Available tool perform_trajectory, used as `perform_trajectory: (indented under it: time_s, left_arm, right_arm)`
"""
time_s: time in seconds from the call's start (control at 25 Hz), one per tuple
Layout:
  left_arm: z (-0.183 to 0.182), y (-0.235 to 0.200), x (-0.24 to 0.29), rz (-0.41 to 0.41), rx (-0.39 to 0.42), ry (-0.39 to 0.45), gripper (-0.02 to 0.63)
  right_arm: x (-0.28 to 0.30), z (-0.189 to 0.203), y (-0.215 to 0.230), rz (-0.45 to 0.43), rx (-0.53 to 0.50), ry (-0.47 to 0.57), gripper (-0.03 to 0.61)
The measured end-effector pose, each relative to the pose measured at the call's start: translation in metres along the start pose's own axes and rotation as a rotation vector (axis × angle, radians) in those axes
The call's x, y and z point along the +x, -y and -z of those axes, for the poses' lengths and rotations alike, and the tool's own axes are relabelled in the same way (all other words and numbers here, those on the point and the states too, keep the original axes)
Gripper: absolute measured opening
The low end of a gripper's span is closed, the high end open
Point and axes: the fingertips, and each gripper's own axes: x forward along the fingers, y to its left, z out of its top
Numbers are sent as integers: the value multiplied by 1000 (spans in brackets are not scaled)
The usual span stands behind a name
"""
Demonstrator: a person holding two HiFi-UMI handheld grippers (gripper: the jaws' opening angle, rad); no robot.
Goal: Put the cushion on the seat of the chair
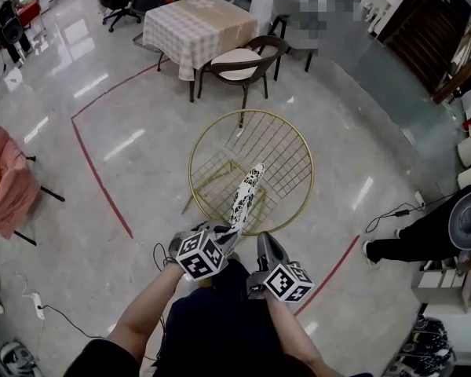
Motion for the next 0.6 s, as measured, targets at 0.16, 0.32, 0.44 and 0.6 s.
perform_trajectory:
  time_s: [0.16, 0.32, 0.44, 0.6]
  left_arm:
    - [-9, -7, 20, 26, 19, -13, 35]
    - [-24, -13, 38, 56, 39, -14, 35]
    - [-35, -17, 51, 74, 61, -16, 35]
    - [-47, -21, 66, 101, 82, -20, 35]
  right_arm:
    - [9, -10, 13, 8, 16, 6, 3]
    - [16, -18, 29, 23, 32, 4, 3]
    - [19, -25, 40, 34, 45, 6, 3]
    - [25, -35, 53, 48, 67, 13, 3]
